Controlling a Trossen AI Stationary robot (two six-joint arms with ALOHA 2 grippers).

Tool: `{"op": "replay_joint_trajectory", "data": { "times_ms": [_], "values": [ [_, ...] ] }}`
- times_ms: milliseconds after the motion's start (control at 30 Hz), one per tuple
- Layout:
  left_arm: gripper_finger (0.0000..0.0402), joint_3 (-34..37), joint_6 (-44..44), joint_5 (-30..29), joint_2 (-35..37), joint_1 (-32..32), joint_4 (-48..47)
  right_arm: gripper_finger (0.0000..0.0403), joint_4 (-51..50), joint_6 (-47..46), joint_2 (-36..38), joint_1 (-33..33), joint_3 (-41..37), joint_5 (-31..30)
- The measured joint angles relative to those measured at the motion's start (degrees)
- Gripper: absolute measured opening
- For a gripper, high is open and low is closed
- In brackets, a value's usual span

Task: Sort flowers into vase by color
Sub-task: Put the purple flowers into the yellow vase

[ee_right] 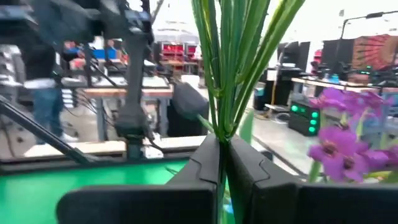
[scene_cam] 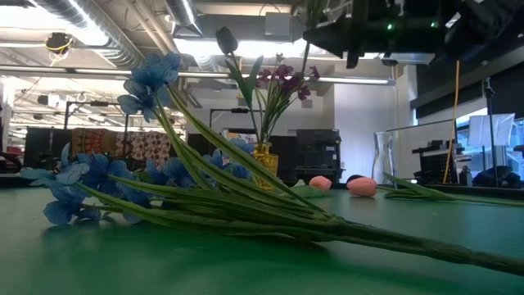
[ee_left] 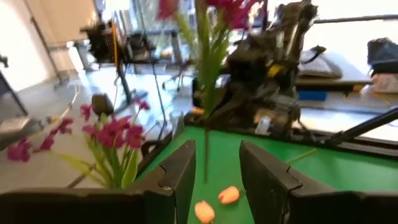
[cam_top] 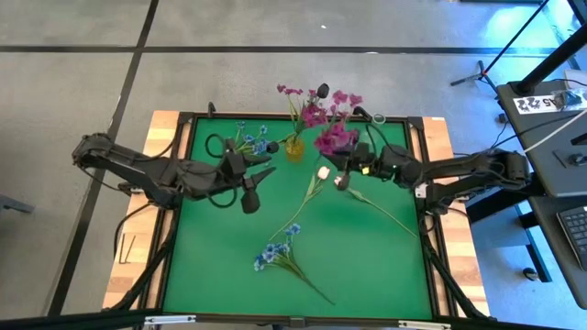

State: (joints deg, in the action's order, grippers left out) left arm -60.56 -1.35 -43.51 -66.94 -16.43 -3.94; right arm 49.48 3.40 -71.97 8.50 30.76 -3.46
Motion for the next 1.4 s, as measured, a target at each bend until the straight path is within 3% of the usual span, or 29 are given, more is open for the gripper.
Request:
{"op": "replay_joint_trajectory", "data": {
  "times_ms": [300, 633, 1000, 1400],
  "values": [
    [0.0121, 12.20, -1.61, 3.11, 5.70, 3.84, 9.03, 0.0013, 9.04, 1.33, -7.22, 4.37, -0.02, 1.69],
    [0.0121, 23.63, -4.71, 4.25, 9.27, 6.39, 18.21, 0.0013, 23.22, -2.35, -19.13, 10.58, 1.03, 7.83],
    [0.0121, 27.47, -7.87, 4.49, 9.25, 6.82, 20.64, 0.0014, 22.29, -2.54, -29.22, 11.88, 9.83, 11.09],
    [0.0121, 27.50, -8.79, 7.26, 9.25, 6.39, 20.22, 0.0014, 20.32, 4.89, -31.49, 11.90, 10.98, 3.92]
  ]
}}
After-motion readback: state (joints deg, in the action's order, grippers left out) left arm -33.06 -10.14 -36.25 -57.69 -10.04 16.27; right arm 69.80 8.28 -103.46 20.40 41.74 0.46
